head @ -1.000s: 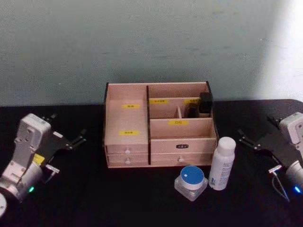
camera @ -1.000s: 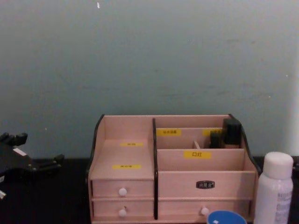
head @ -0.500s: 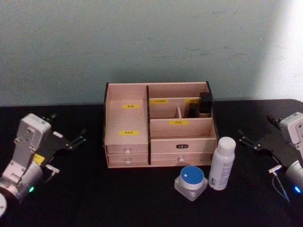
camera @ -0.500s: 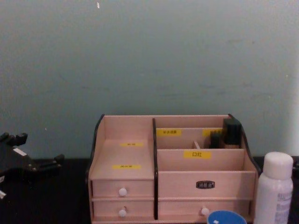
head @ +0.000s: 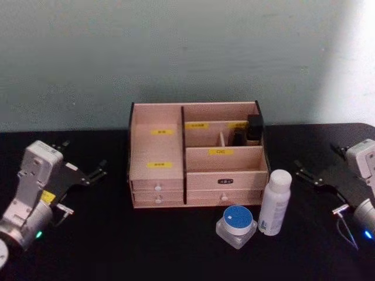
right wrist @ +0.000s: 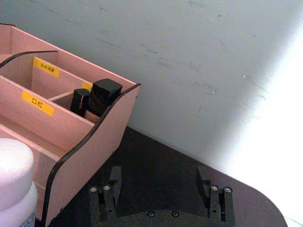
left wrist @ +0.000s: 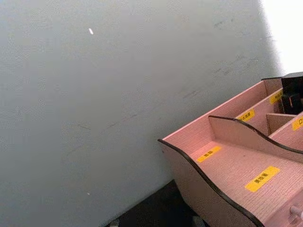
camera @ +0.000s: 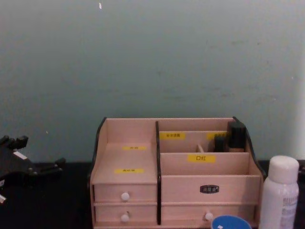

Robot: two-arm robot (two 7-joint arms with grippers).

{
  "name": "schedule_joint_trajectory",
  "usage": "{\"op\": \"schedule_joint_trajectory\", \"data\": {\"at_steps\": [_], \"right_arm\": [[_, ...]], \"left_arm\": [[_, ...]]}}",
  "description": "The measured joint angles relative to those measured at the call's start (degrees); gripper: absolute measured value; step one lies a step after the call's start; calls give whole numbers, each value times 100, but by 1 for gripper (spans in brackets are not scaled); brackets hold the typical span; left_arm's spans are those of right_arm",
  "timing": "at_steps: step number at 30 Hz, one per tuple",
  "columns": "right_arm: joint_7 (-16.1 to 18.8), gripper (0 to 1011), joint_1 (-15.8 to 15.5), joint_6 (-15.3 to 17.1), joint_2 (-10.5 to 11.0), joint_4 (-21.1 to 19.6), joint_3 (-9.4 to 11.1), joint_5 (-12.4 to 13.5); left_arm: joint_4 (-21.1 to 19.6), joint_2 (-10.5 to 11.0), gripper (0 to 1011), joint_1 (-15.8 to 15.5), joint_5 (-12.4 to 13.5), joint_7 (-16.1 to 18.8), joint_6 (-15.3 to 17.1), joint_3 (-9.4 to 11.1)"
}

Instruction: Pick up the facial cleanser and watermelon frost from the table and place them into the tiered storage box.

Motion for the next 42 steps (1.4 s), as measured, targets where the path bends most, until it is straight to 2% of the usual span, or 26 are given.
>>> {"op": "schedule_joint_trajectory", "data": {"at_steps": [14, 20, 28, 37, 42], "right_arm": [[0, 1003, 0, 0, 0, 0, 0, 0], [98, 1003, -117, -12, -24, -105, 116, 63], [206, 1002, -498, 102, 47, -521, 351, 264], [518, 1003, -1204, 484, 341, -1257, 704, 714], [702, 1003, -1489, 692, 487, -1559, 836, 888]], "left_arm": [[0, 0, 1001, 0, 0, 0, 0, 0], [0, 0, 1001, 0, 0, 0, 0, 0], [0, 0, 1002, 0, 0, 0, 0, 0], [0, 0, 1001, 0, 0, 0, 0, 0], [0, 0, 1001, 0, 0, 0, 0, 0]]}}
